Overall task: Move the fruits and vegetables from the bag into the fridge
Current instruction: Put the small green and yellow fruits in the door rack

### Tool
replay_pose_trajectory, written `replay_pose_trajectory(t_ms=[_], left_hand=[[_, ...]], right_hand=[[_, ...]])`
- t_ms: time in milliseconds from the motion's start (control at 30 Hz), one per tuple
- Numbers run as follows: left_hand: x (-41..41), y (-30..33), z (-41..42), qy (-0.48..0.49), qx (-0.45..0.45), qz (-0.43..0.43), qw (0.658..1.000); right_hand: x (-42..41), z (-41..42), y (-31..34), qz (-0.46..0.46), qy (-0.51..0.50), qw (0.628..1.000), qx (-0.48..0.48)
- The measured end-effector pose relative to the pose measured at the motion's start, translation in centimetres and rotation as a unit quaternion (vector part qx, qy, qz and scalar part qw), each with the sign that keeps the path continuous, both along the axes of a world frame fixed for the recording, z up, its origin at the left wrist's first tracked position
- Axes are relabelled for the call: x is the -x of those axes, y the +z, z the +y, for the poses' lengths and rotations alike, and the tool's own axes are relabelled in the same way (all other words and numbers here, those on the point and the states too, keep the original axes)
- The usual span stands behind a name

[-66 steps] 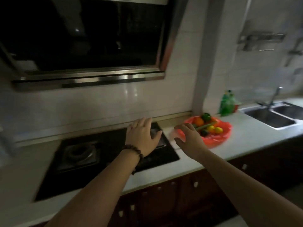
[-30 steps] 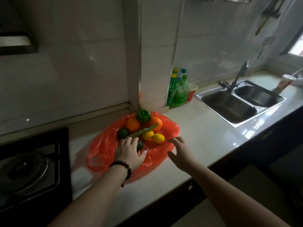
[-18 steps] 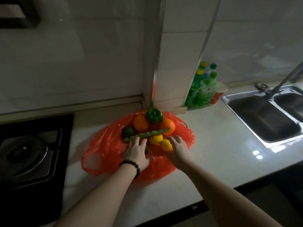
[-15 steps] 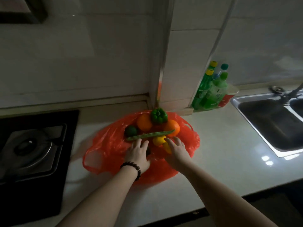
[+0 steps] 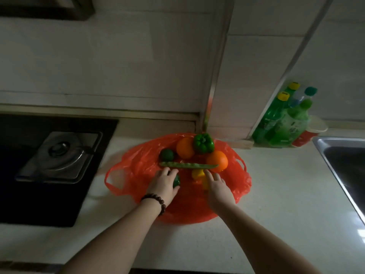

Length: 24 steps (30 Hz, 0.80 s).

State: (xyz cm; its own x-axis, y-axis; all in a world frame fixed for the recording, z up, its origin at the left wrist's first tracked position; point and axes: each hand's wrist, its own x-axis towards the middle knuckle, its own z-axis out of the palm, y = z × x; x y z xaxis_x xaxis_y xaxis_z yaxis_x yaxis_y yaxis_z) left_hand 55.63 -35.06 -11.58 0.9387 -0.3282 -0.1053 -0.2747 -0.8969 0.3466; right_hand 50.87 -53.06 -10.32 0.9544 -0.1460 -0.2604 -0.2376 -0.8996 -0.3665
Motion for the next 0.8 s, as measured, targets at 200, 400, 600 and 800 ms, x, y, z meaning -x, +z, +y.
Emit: replay_pose_trajectory(t_ms=[200,400,600,800], left_hand=[[1.6,4.6,2.5,0.087,0.046,-0.068,0.993],[4.9,9.7,9.2,0.199,0.057,-0.134,0.969],[11.4,13.5,19.5,0.345,0.046,-0.16,0.924],[21.2,15.8,29.6,0.466,0.024,-0.182,0.866]], right_hand=[[-0.7,2.6,5.3,-0.096,0.098,0.989,-0.055],[-1.6,8.8,9.3,-0.127,0.209,0.965,-0.092],[-0.3,19.3,11.8,-0.129,0.331,0.922,-0.151],[4.0,31.5,14.2,-0.122,0.443,0.874,-0.159]])
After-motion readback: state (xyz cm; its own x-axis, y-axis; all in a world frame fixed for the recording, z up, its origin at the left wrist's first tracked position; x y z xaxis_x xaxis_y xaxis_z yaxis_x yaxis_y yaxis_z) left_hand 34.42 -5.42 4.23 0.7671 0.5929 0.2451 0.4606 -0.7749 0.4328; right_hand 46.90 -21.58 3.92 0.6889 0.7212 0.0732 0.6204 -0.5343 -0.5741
